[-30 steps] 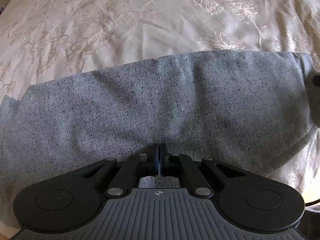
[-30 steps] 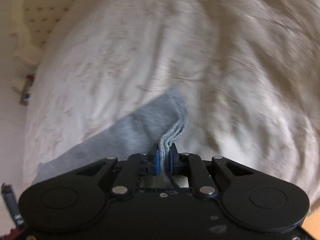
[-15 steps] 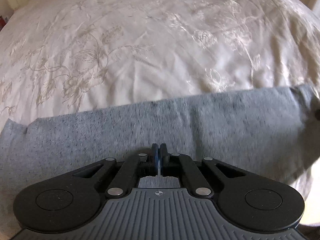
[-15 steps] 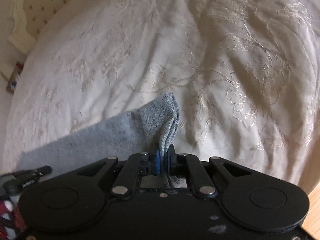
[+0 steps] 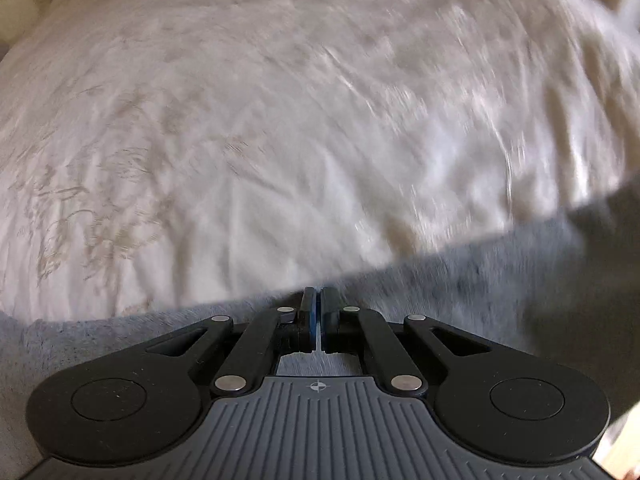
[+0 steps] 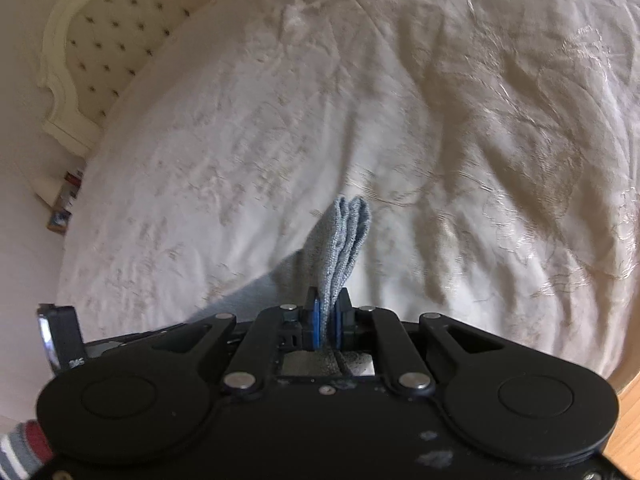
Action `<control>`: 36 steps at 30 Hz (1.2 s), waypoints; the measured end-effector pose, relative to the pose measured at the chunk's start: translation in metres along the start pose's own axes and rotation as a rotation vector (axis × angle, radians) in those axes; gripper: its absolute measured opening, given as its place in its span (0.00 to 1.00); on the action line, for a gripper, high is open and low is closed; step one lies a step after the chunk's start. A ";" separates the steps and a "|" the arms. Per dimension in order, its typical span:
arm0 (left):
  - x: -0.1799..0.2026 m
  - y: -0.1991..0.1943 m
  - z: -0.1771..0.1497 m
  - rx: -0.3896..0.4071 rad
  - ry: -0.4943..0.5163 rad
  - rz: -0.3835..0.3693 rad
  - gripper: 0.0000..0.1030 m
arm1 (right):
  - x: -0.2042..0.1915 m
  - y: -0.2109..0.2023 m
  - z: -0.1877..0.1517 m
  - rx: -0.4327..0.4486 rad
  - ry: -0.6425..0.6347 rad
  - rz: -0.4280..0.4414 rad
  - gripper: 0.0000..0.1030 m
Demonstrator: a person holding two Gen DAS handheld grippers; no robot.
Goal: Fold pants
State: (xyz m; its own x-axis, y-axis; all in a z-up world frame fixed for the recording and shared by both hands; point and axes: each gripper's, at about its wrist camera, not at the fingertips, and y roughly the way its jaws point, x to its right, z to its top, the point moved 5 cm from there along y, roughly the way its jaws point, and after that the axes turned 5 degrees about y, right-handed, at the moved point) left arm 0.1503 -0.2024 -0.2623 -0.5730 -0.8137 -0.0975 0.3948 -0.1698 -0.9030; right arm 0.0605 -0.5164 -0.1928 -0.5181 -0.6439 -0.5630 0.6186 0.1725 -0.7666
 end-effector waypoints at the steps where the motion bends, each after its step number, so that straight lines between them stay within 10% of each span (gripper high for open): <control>1: -0.007 -0.006 0.001 0.018 -0.037 -0.004 0.03 | -0.005 -0.003 -0.001 0.006 -0.003 0.007 0.08; 9: -0.081 -0.038 -0.028 0.025 -0.273 -0.038 0.03 | -0.068 -0.031 -0.012 0.069 -0.026 0.070 0.08; 19: -0.163 -0.071 -0.084 0.011 -0.252 -0.082 0.03 | -0.213 -0.041 -0.063 0.089 -0.102 0.205 0.09; 28: -0.239 -0.092 -0.119 0.029 -0.254 -0.071 0.03 | -0.339 0.056 -0.181 -0.082 -0.240 0.264 0.09; 36: -0.280 -0.103 -0.140 0.027 -0.246 -0.060 0.03 | -0.371 0.144 -0.277 -0.185 -0.398 0.102 0.16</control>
State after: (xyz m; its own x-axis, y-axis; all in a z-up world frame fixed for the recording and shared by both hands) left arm 0.1693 0.1207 -0.2006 -0.4055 -0.9119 0.0637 0.3866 -0.2342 -0.8920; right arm 0.1779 -0.0462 -0.1800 -0.1702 -0.8473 -0.5031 0.5201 0.3564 -0.7762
